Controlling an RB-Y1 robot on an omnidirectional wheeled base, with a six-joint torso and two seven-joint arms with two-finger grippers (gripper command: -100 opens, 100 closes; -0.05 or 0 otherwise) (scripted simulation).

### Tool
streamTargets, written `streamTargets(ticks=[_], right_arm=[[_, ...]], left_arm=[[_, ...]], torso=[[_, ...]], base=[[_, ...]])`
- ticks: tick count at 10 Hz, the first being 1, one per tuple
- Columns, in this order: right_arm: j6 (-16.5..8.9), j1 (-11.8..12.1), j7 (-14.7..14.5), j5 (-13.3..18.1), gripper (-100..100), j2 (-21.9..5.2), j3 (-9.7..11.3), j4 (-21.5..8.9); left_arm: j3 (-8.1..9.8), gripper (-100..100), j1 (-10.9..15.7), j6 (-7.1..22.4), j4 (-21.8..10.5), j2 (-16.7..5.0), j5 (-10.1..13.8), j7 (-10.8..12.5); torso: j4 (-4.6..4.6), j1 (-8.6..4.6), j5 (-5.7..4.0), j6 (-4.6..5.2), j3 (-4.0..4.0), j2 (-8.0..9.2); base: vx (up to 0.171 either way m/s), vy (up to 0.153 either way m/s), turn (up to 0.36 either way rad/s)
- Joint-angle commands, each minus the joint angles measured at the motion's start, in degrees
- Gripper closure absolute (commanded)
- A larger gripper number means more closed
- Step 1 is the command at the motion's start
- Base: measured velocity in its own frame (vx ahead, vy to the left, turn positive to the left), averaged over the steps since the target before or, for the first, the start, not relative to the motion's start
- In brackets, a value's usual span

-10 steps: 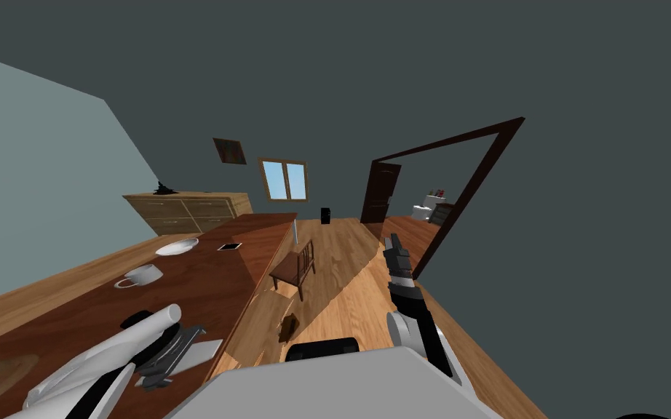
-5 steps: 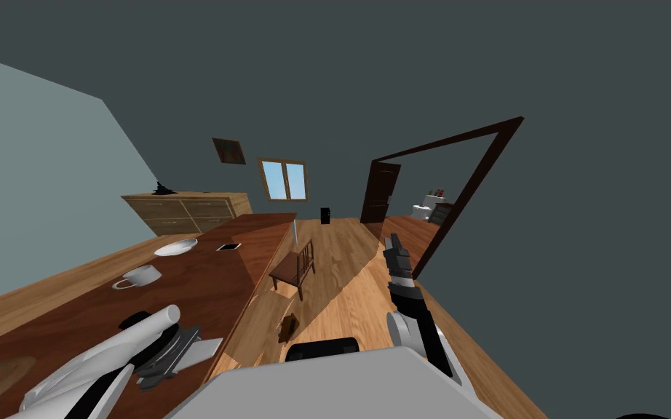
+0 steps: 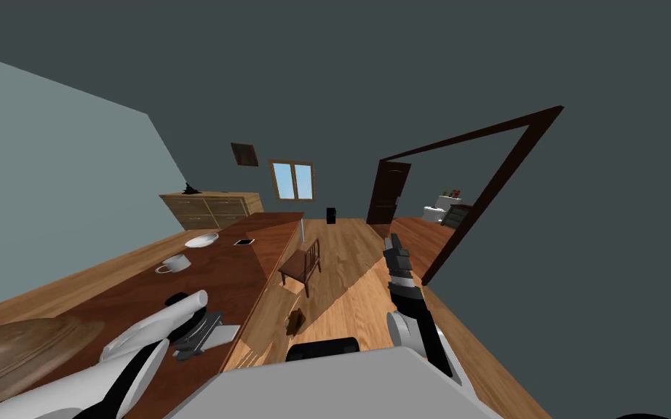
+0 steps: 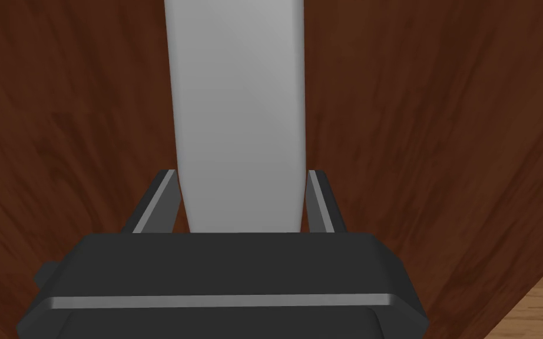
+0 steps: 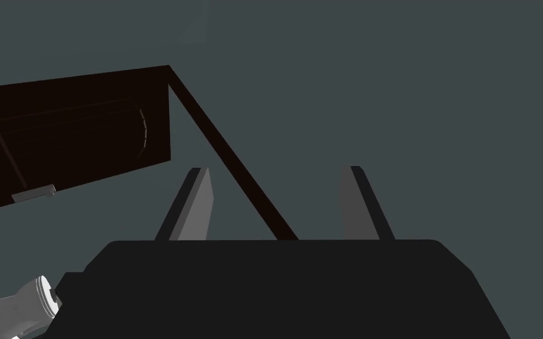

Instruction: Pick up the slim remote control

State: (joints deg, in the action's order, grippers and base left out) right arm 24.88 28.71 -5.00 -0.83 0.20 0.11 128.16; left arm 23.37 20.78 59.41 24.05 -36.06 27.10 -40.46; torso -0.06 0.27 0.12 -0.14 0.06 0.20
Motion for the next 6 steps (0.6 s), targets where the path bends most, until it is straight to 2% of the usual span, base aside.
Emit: streamTargets(ticks=[1,2,3,5,6], right_arm=[[0.0,0.0,0.0,0.0,0,0.0,0.0,0.0],[0.0,0.0,0.0,0.0,0,0.0,0.0,0.0],[0.0,0.0,0.0,0.0,0,0.0,0.0,0.0],[0.0,0.0,0.0,0.0,0,0.0,0.0,0.0],[0.0,0.0,0.0,0.0,0,0.0,0.0,0.0]], left_arm=[[-0.11,100,-2.1,2.1,2.9,0.9,-0.3,1.5],[-0.11,100,-2.1,2.1,5.2,0.9,-0.3,1.5],[-1.35,100,-0.8,3.2,6.6,2.5,-1.8,3.3],[-3.85,100,1.9,5.4,9.5,5.6,-4.9,6.4],[-3.85,100,1.9,5.4,8.3,5.6,-4.9,6.9]], torso=[[0.0,0.0,0.0,0.0,0.0,0.0],[-0.09,-0.05,0.08,-0.06,-0.05,-0.02],[-0.07,-0.11,0.06,-0.04,-0.06,-0.06],[-0.03,0.08,0.07,-0.08,-0.01,0.02],[-0.05,0.16,0.11,-0.04,-0.01,0.03]], base=[[-0.011,0.025,-0.064],[-0.006,0.0,0.003],[-0.021,0.021,0.189],[-0.039,0.079,0.236],[-0.032,0.072,0.037]])
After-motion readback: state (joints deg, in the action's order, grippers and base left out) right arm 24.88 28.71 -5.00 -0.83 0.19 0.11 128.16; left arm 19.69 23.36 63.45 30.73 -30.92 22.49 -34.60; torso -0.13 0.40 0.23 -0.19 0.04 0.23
